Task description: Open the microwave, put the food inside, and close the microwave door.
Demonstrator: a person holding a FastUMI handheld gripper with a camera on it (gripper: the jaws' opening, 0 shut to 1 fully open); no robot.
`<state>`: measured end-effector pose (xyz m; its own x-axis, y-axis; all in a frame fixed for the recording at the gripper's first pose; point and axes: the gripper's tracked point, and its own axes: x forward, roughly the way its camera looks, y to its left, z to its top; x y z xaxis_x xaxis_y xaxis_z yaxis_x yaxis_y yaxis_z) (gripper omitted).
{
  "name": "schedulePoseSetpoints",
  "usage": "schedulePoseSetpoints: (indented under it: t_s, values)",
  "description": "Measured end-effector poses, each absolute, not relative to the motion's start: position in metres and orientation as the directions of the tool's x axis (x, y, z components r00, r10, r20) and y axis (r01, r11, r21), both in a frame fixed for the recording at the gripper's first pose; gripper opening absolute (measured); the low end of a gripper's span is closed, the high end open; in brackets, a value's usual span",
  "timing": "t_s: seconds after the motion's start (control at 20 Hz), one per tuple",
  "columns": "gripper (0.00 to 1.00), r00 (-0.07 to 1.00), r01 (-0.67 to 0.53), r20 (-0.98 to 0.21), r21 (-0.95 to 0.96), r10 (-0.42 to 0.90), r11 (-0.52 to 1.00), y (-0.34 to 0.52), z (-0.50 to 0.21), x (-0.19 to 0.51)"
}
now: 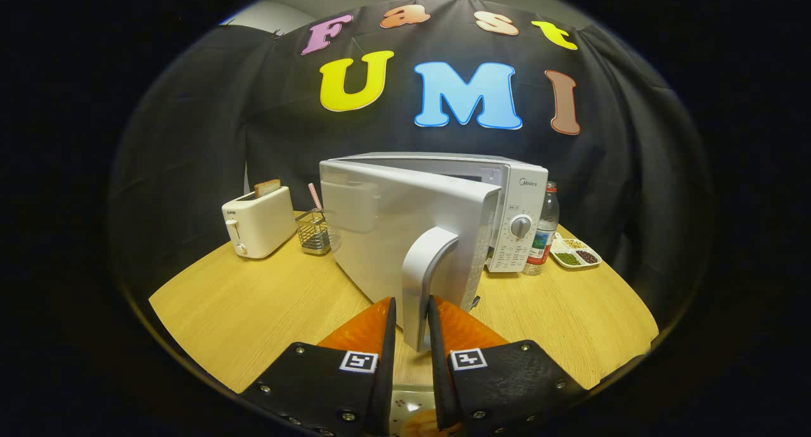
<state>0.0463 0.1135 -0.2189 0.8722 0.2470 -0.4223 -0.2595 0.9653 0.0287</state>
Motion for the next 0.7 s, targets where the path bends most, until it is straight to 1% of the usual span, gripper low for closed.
schedulePoseSetpoints:
  t_s: [0.3, 0.7]
  values:
    - [0.28, 0.864, -0.299, -0.414, 0.037, 0.286, 0.954, 0.152, -0.216, 0.011]
    - [0.28, 0.829, -0.408, -0.406, 0.034, 0.385, 0.912, 0.223, -0.21, -0.033]
